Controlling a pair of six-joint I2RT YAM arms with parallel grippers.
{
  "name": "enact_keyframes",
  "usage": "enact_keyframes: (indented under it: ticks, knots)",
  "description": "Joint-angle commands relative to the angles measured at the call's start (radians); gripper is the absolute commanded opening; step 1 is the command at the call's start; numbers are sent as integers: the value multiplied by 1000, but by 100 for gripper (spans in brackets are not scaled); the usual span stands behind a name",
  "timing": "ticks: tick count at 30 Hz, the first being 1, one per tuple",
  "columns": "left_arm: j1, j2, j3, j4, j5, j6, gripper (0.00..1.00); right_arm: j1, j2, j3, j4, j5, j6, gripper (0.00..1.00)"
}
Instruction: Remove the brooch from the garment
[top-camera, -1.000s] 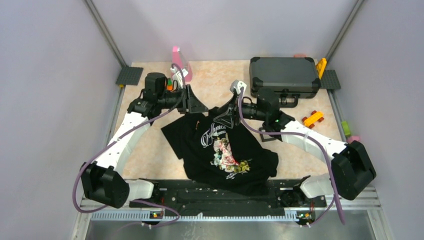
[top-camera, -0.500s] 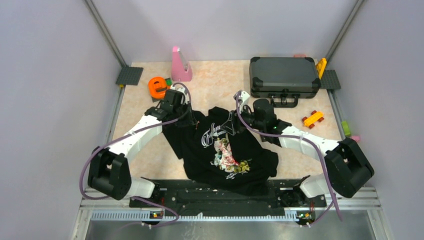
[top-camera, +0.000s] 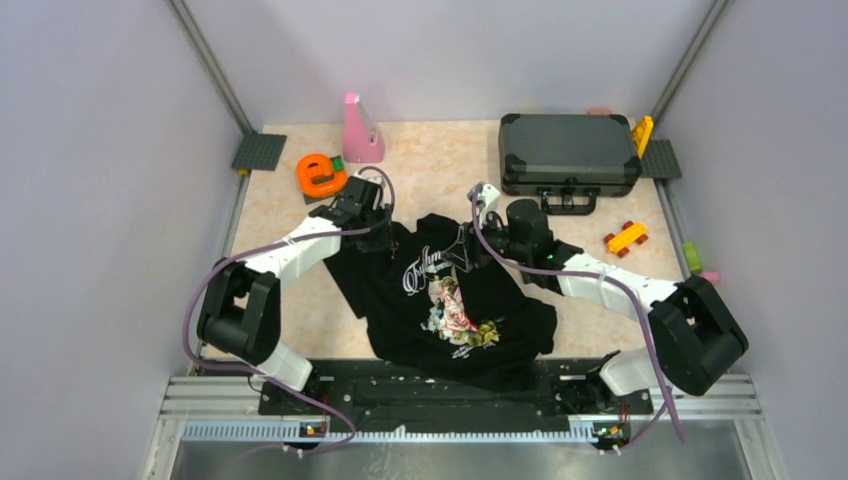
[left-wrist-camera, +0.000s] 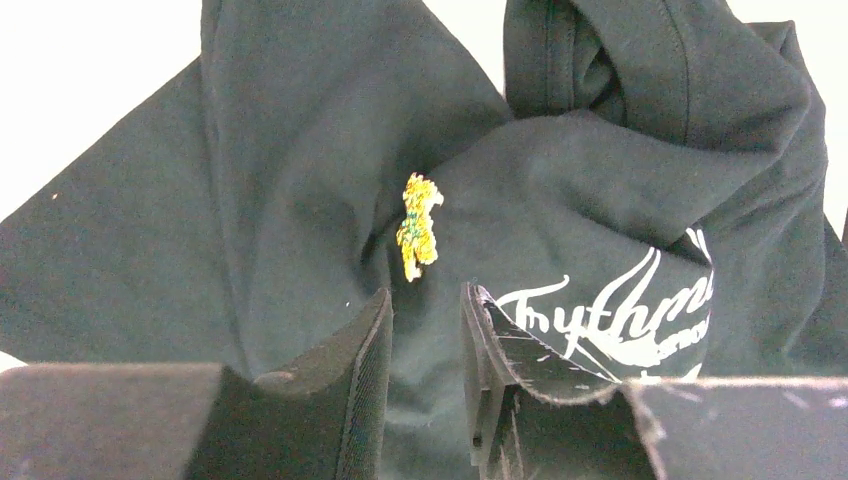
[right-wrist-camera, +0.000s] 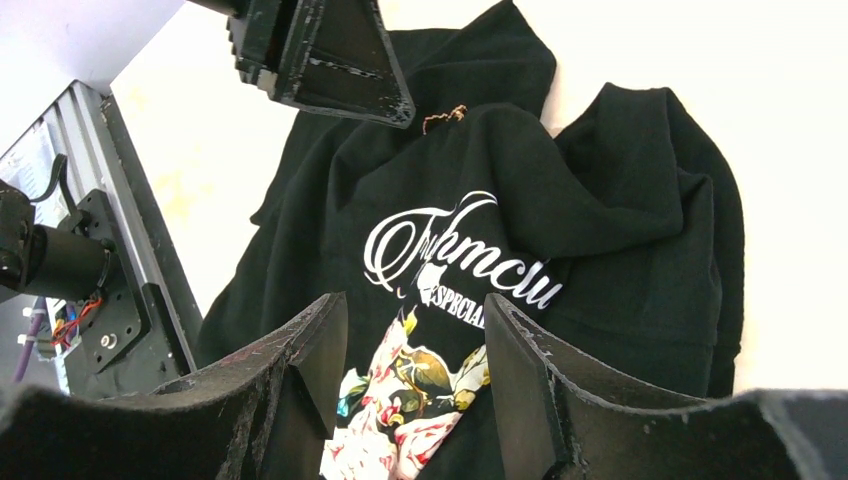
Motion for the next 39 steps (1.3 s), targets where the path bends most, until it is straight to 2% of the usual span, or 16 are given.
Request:
enact_keyframes:
  ticks: [1,4,10,20,26,29,34,39]
  knots:
    - [-14,45,63,47,-17,25,36,-6,14,5,52,-13,-4,54]
    - [-23,79,86,39,-30,33,36,-6,23,10,53,-15,-4,54]
    - [-34,127,127,9,-71,43,25,-6,26,9,57,-17,-3,54]
    - [-40,168,152,-34,-126,61,23,-6,34,8,58,-17,-7,54]
    - [-40,185,163,-45,-118,66,8,-6,28,6,59,0,-2,53]
    - [-41,180,163,-45,-113,67,0,-6,26,5,62,3,0,53]
    - [-41,144,177,-82,-119,68,0,-6,27,11,61,-18,-1,53]
    - [-49,20,194,-130,-129,143,0,-6,86,85,35,-139,-17,53]
